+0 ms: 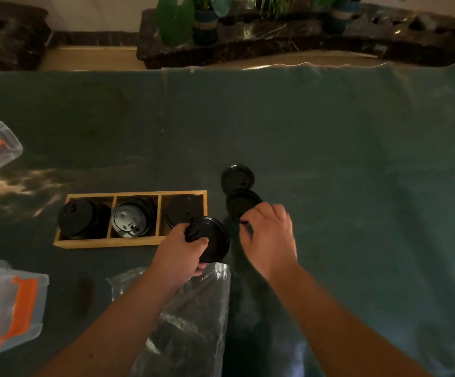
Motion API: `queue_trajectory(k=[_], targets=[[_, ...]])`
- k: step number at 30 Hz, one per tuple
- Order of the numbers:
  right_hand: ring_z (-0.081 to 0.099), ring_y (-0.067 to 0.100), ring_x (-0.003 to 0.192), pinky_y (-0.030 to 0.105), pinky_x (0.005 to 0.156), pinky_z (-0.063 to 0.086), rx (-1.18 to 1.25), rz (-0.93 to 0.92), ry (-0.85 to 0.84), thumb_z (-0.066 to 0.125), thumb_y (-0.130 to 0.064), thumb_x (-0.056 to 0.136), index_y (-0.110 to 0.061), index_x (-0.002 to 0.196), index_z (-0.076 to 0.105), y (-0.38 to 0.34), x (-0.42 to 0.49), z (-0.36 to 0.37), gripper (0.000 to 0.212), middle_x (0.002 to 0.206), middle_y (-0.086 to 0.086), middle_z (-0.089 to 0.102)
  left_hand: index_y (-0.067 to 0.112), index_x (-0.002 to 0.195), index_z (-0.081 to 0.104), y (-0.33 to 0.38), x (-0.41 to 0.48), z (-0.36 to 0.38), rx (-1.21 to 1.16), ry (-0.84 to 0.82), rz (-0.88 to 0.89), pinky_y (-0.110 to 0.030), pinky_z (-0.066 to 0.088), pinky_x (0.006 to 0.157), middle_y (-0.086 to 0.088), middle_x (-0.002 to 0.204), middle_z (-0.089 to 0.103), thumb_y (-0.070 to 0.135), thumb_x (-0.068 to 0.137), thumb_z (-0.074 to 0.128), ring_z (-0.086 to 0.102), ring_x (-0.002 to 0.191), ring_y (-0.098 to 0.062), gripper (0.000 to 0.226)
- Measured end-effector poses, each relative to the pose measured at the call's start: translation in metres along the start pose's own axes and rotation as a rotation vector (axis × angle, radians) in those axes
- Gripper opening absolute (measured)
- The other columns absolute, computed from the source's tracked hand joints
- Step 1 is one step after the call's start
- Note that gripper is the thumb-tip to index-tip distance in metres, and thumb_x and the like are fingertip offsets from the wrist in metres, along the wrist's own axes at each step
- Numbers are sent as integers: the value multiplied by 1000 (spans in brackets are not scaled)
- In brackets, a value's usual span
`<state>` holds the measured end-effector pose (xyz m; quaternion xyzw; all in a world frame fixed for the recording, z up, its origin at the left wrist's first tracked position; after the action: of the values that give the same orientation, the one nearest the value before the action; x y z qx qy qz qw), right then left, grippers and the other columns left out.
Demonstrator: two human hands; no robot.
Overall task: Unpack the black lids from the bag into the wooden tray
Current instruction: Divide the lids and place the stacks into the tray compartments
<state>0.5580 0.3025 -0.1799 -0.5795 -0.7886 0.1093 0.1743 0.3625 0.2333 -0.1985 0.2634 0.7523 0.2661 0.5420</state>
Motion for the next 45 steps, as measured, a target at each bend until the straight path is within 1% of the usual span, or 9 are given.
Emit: queue_trajectory(k=[5, 10, 16, 19, 23, 26, 32, 38, 45], targets=[[58, 25, 129, 40, 116, 40, 314, -218, 7, 70, -18, 90, -17, 100, 67, -55, -47, -16, 10, 128, 5, 72, 17, 122, 59, 9, 4, 11, -77, -82, 23, -37, 60, 60, -1, 62, 69, 35, 109, 56, 65, 47, -17, 22], [68, 28, 110, 45, 93, 56, 324, -200, -112, 69, -9, 94, -6, 102, 69, -68, -45, -9, 8, 124, 10, 73, 18, 116, 65, 10, -2, 14, -58, -100, -109, -31, 63, 50, -10, 66, 80, 85, 93, 25, 79, 60, -22, 81], [68, 20, 106, 25, 96, 52, 518, -263, -26, 56, -15, 98, -13, 116, 66, -60, -34, -12, 21, 119, 4, 75, 12, 129, 55, 5, -10, -12, -87, 12, -27, -33, 63, 51, -18, 99, 74, 19, 106, 51, 78, 66, -26, 24], [62, 31, 124, 42, 108, 50, 296, -96, 12, 60, -7, 95, -8, 129, 66, -24, 20, 8, 34, 131, 13, 70, 15, 124, 59, -3, -12, -24, -105, 20, -25, -33, 62, 50, -21, 94, 74, 10, 104, 50, 71, 60, -25, 22], [19, 39, 158, 54, 127, 22, -213, 40, -359, 58, -23, 103, -18, 155, 44, 11, 82, 61, 54, 168, 8, 37, 23, 119, 58, -10, -15, -27, -105, -2, -30, -33, 61, 50, -21, 92, 75, 12, 106, 52, 72, 52, -19, 18], [32, 38, 151, 50, 123, 30, -405, -15, -345, 55, -26, 103, -19, 135, 66, 17, 90, 61, 35, 149, 6, 55, 24, 121, 57, -12, -17, -28, -144, -20, -51, -30, 60, 47, -21, 93, 75, 12, 106, 53, 72, 50, -17, 20], [42, 27, 147, 45, 125, 32, 218, -292, 98, 73, -11, 90, -5, 93, 72, -49, 17, -13, 7, 125, 17, 73, 16, 132, 56, -2, -20, -31, -164, 1, -44, -32, 63, 50, -20, 98, 74, 11, 108, 50, 72, 60, -22, 25], [63, 32, 132, 53, 111, 50, 275, -358, -93, 75, -7, 91, -1, 100, 72, -102, -52, -12, 11, 134, 17, 71, 16, 127, 58, 7, -25, -28, -212, -68, -38, -27, 60, 47, -20, 96, 78, 15, 107, 52, 79, 60, -22, 21], [64, 28, 122, 38, 93, 57, 373, -286, -115, 69, -22, 92, -9, 105, 63, -125, -52, -5, 19, 145, 11, 64, 17, 113, 75, -17, -30, -37, -344, -113, -141, -41, 67, 68, -8, 89, 85, 43, 108, 42, 82, 84, -24, 42]])
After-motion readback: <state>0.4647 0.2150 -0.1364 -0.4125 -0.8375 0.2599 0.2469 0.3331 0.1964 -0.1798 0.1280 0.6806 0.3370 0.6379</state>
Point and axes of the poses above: each hand's wrist, its own x-axis towards the middle knuckle, its own z-axis out of the palm, y = z × x, the point moved 6 cm from there along x, towards the middle knuckle
